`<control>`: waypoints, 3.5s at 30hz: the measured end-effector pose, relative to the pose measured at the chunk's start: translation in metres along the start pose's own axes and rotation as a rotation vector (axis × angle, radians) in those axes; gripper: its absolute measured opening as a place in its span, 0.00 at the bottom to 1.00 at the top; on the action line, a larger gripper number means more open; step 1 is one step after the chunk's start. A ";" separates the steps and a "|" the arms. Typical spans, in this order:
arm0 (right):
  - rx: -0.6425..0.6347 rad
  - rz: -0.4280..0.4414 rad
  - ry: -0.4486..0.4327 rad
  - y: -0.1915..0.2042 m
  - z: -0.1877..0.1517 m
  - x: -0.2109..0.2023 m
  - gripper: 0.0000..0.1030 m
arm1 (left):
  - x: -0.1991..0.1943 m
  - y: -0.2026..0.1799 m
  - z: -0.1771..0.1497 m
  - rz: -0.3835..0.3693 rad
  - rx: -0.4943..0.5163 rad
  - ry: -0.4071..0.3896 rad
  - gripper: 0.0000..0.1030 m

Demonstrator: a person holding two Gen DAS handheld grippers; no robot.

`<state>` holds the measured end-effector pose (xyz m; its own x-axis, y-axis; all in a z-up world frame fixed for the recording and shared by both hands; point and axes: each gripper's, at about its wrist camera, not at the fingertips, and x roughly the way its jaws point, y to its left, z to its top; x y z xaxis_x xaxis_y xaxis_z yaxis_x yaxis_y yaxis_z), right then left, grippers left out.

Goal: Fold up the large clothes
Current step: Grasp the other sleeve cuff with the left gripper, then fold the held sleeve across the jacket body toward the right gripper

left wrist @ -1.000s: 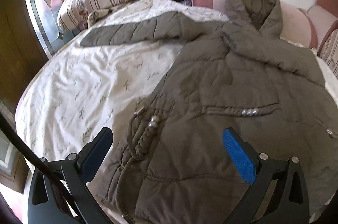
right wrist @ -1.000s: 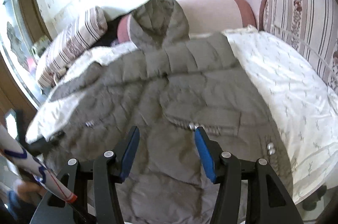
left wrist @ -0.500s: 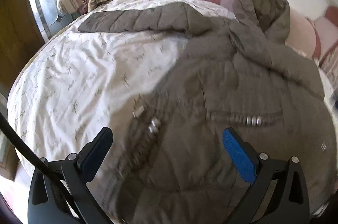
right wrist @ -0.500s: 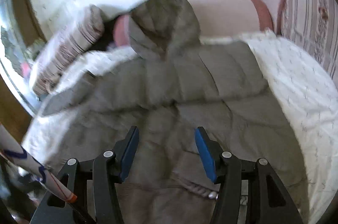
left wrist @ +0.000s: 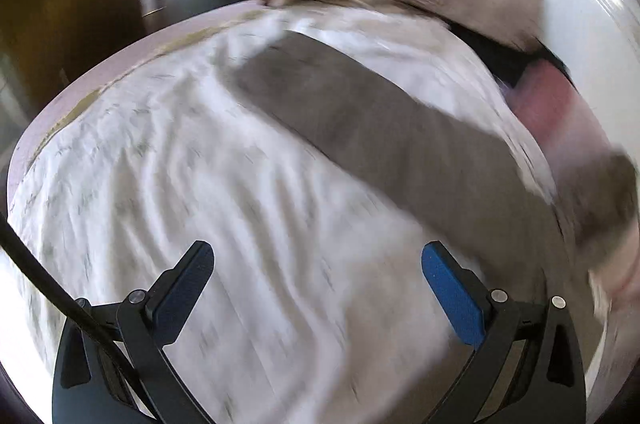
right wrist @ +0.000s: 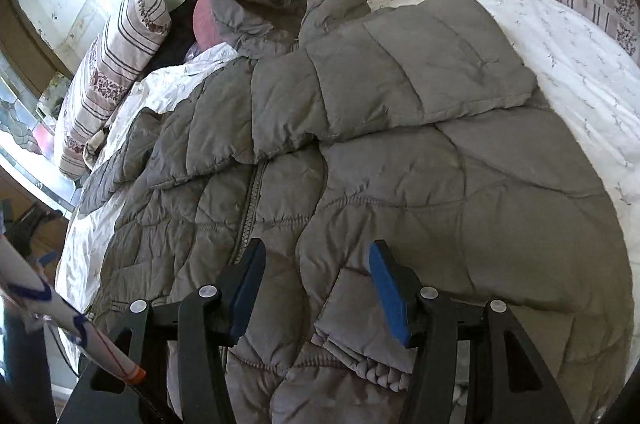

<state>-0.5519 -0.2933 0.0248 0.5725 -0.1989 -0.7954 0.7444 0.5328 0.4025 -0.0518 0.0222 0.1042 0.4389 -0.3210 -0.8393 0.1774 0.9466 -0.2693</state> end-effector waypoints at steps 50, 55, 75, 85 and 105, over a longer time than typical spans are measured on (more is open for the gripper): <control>0.121 -0.030 -0.169 -0.039 0.023 -0.043 0.57 | -0.071 -0.144 0.010 -0.555 0.282 -0.226 0.13; 0.163 -0.036 -0.206 -0.057 0.025 -0.056 0.57 | -0.091 -0.226 -0.075 -0.641 0.488 -0.148 0.13; 0.279 0.180 -0.185 -0.062 0.035 -0.030 0.58 | -0.070 -0.257 -0.248 -0.559 0.853 -0.033 0.68; 0.398 0.413 -0.030 -0.025 0.033 0.047 0.58 | -0.041 -0.166 -0.108 -0.259 0.485 -0.268 0.81; 0.188 -0.104 -0.260 -0.020 0.053 0.013 0.20 | 0.016 -0.177 -0.081 -0.320 0.356 -0.118 0.82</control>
<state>-0.5404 -0.3504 0.0304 0.5408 -0.4602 -0.7041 0.8398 0.3423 0.4213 -0.1478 -0.1481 0.0997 0.4063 -0.6146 -0.6762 0.6005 0.7373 -0.3094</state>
